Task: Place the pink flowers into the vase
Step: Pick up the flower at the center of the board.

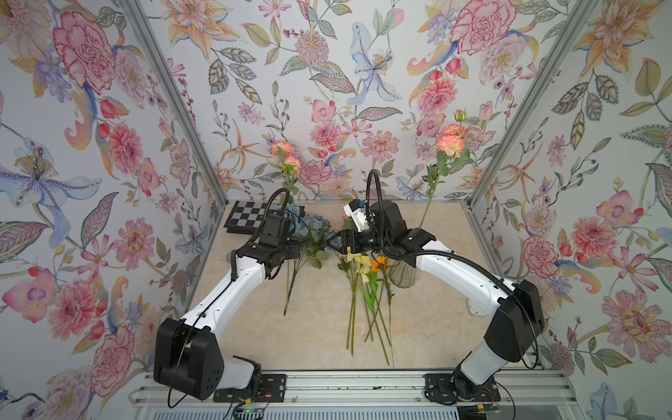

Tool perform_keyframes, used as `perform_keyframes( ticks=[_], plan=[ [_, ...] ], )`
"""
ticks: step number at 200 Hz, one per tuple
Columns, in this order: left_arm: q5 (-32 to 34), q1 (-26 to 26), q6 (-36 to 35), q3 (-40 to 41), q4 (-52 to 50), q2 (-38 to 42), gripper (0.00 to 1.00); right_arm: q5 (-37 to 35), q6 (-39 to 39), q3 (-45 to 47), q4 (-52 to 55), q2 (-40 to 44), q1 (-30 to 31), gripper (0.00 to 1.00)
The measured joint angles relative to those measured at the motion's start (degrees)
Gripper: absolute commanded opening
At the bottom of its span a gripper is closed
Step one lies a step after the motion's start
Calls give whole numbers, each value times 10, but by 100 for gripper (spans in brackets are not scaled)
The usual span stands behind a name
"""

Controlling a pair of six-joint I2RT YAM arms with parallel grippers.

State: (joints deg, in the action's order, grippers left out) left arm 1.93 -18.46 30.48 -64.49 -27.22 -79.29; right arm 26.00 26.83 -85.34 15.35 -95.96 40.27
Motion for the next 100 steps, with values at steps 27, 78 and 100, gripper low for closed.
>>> perform_keyframes(
  ticks=[27, 78, 100],
  plan=[
    [-1, 0, 0, 0, 9, 0, 0, 20, 3, -32, -3, -27, -4, 82],
    [-2, 0, 0, -1, 20, 0, 0, 59, 29, -34, -4, -97, 23, 77],
    [-4, 0, 0, -2, 20, -1, 0, 78, 43, -39, 0, -137, 33, 75]
  ],
)
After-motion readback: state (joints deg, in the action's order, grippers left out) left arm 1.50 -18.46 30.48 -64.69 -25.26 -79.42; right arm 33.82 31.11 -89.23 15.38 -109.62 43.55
